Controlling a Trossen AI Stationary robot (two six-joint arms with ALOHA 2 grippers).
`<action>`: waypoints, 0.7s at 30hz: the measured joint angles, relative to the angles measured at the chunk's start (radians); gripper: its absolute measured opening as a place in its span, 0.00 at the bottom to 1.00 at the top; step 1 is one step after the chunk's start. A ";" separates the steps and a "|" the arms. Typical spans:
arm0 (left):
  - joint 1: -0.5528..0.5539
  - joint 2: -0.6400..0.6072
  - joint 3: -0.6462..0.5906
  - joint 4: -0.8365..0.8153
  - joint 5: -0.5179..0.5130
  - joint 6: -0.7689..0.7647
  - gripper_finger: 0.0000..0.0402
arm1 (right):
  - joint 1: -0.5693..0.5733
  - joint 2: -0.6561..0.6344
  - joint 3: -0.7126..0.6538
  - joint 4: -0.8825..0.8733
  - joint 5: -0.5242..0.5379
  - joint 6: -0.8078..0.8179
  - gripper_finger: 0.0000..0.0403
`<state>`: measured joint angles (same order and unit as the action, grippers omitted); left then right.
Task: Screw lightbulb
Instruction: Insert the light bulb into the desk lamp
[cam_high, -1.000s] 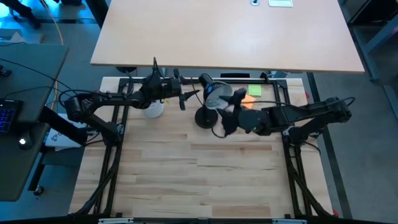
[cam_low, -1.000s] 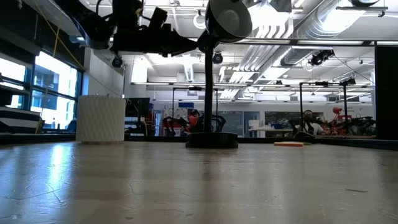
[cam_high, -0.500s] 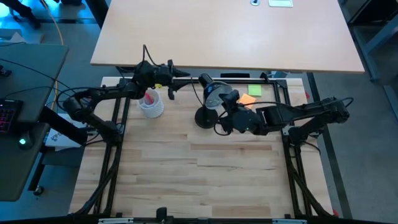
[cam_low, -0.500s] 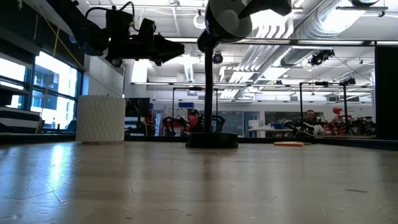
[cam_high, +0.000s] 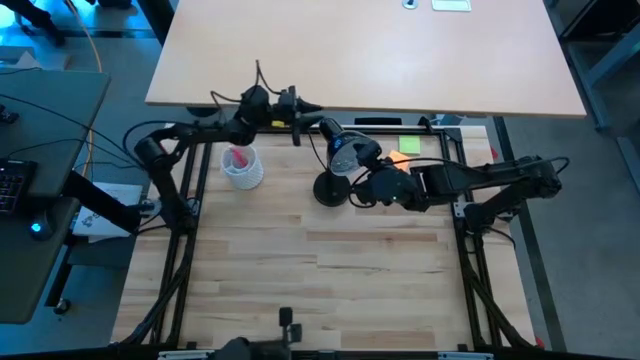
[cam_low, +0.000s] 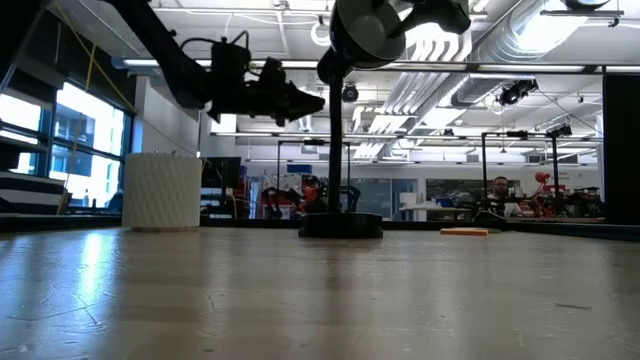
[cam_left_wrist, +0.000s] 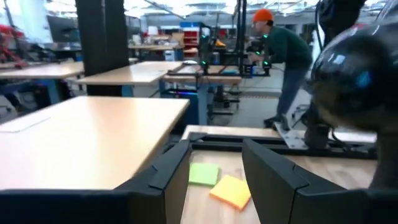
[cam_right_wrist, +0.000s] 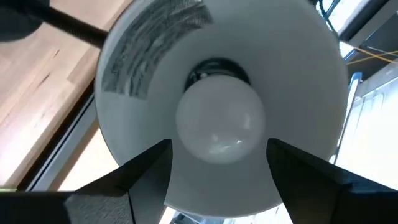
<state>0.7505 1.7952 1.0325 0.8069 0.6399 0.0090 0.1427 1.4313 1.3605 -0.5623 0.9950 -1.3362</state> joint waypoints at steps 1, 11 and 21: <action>0.000 0.017 0.009 0.000 0.020 0.000 0.34 | -0.004 0.002 0.000 -0.006 -0.003 -0.001 0.64; -0.010 0.029 0.026 0.011 0.088 0.002 0.32 | -0.047 0.017 0.000 0.046 -0.054 -0.082 0.64; -0.043 0.022 0.026 0.041 0.091 -0.007 0.32 | -0.067 0.016 0.000 0.093 -0.087 -0.122 0.64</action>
<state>0.7073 1.8175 1.0588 0.8476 0.7305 0.0016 0.0761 1.4475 1.3605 -0.4694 0.9083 -1.4582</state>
